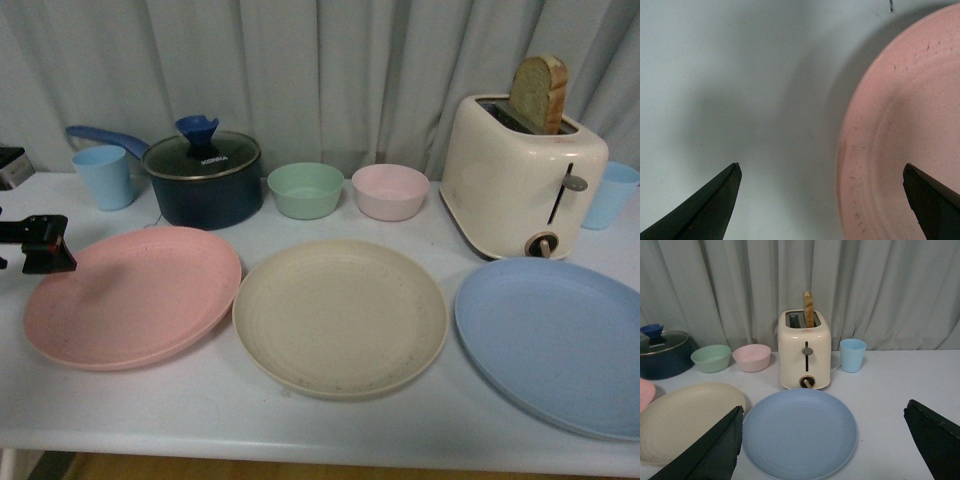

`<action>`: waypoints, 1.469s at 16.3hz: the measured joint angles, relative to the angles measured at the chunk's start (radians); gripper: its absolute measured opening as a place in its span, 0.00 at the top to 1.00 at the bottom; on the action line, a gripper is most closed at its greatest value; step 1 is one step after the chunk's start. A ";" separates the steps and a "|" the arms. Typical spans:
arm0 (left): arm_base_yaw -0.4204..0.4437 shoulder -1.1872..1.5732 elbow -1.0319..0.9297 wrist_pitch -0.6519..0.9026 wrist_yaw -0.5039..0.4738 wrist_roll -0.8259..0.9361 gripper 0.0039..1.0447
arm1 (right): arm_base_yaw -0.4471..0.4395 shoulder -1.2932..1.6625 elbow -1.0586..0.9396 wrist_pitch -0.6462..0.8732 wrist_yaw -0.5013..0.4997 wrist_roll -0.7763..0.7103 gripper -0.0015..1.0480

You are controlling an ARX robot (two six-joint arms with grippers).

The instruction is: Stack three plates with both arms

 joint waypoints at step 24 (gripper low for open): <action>-0.052 -0.452 -0.145 -0.047 0.008 -0.057 0.98 | 0.000 0.000 0.000 0.000 0.000 0.000 0.06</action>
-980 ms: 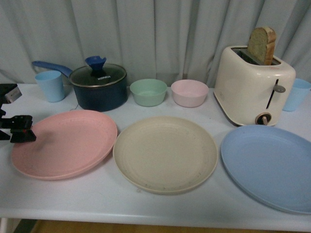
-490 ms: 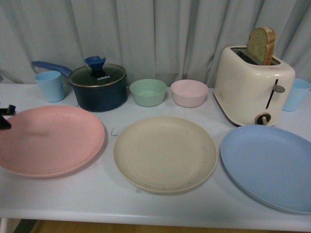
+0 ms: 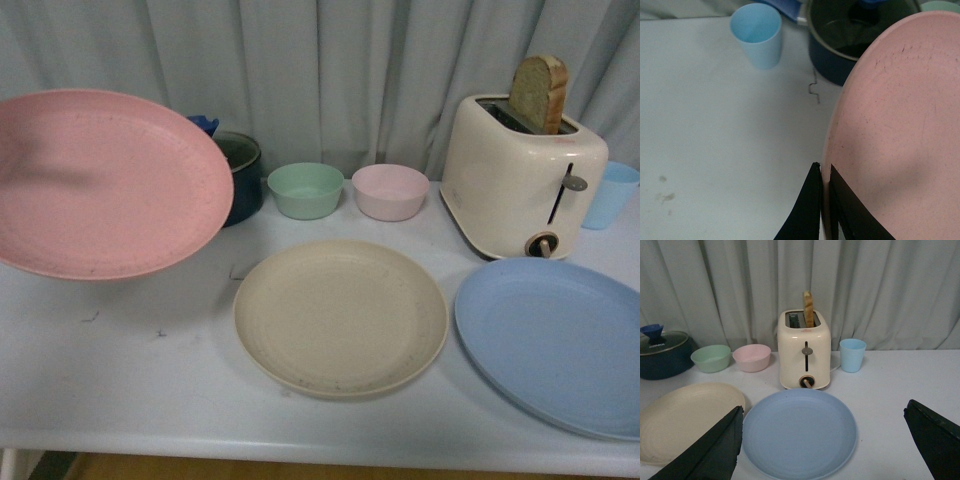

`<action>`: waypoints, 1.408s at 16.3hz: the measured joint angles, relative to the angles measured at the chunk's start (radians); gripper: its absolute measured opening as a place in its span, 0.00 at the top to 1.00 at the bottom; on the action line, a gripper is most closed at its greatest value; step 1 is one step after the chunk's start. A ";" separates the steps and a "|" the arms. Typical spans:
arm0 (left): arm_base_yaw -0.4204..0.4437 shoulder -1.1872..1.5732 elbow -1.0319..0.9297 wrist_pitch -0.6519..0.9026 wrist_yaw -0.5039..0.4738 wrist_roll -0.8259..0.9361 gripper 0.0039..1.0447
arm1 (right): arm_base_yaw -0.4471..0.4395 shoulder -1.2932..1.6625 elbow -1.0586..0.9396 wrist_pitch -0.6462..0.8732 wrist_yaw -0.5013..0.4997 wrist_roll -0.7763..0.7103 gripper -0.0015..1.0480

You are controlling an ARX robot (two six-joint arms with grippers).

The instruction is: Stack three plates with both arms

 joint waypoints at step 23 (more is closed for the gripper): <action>-0.478 0.237 -0.028 0.234 -0.183 -0.262 0.29 | 0.000 0.000 0.000 0.000 0.000 0.000 0.06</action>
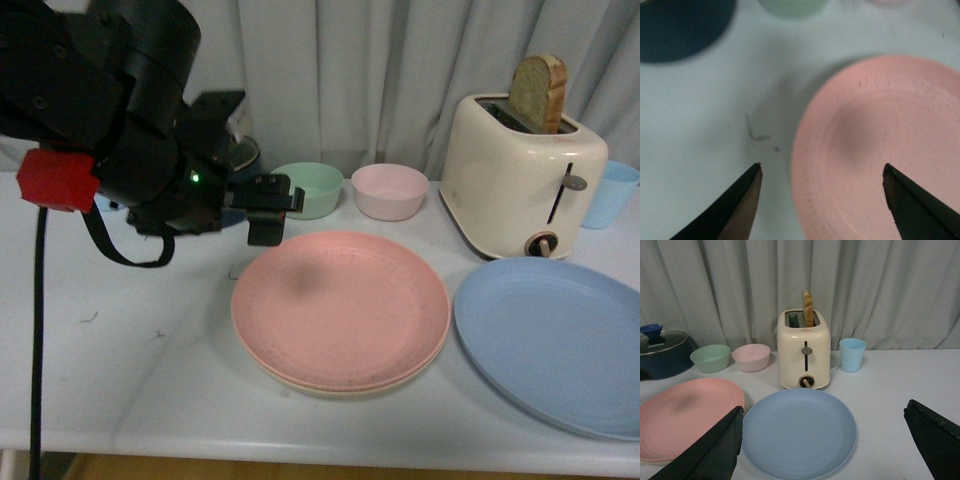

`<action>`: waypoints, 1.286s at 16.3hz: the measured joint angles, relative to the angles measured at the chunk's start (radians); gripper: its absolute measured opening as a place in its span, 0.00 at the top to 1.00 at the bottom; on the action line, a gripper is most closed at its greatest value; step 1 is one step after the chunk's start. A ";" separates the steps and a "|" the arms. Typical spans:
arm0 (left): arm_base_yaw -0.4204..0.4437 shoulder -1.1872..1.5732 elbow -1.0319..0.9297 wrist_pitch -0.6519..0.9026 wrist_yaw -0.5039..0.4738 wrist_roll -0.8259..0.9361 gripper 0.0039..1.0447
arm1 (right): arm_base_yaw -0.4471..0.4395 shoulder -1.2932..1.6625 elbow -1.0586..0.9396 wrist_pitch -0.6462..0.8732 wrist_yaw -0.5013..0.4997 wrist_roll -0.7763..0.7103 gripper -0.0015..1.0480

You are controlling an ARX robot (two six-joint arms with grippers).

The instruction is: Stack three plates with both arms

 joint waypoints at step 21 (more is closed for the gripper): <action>0.192 -1.075 -1.064 0.736 -0.109 0.076 0.99 | 0.000 0.000 0.000 0.000 0.000 0.000 0.06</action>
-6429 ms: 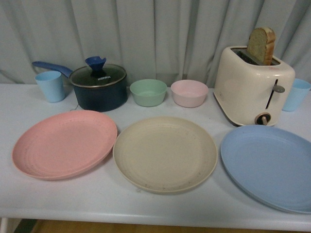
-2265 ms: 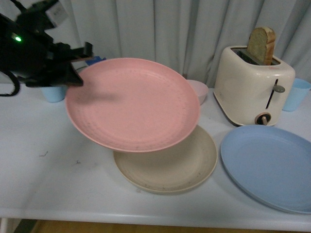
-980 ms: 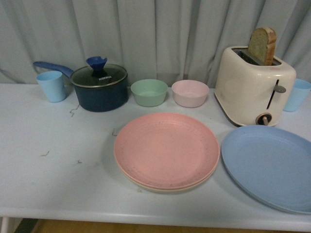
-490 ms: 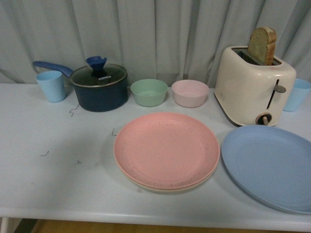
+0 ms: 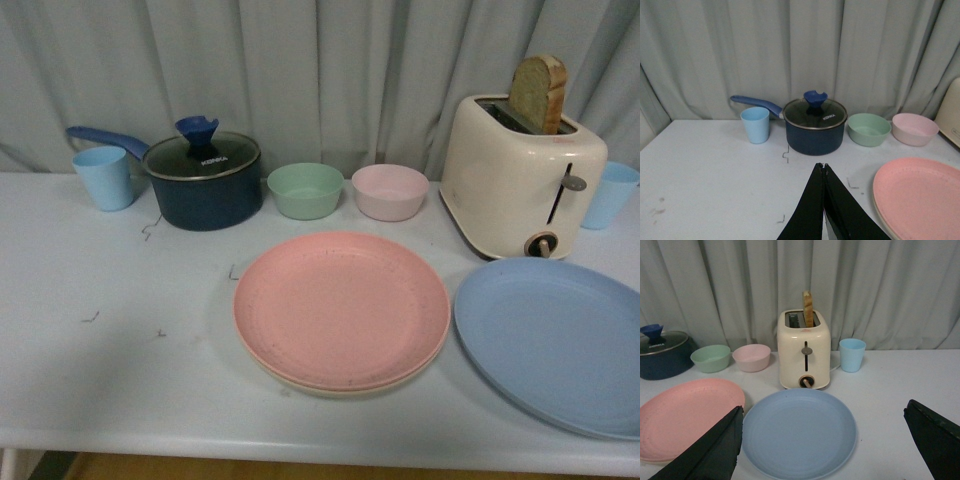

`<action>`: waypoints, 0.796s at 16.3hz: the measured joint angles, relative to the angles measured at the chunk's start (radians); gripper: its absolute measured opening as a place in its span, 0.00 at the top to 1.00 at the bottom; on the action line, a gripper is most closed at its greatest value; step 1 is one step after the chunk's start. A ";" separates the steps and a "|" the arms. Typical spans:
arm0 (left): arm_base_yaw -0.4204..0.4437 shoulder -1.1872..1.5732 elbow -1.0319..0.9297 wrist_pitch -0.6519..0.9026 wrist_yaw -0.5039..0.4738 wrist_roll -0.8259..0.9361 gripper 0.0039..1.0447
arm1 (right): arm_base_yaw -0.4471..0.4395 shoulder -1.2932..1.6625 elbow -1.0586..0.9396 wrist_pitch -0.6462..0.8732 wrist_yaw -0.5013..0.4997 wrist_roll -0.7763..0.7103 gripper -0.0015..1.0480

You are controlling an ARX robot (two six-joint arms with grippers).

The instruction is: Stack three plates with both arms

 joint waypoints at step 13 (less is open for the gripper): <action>0.094 -0.395 -0.151 -0.239 0.095 -0.001 0.99 | 0.000 0.000 0.000 0.000 0.000 0.000 0.06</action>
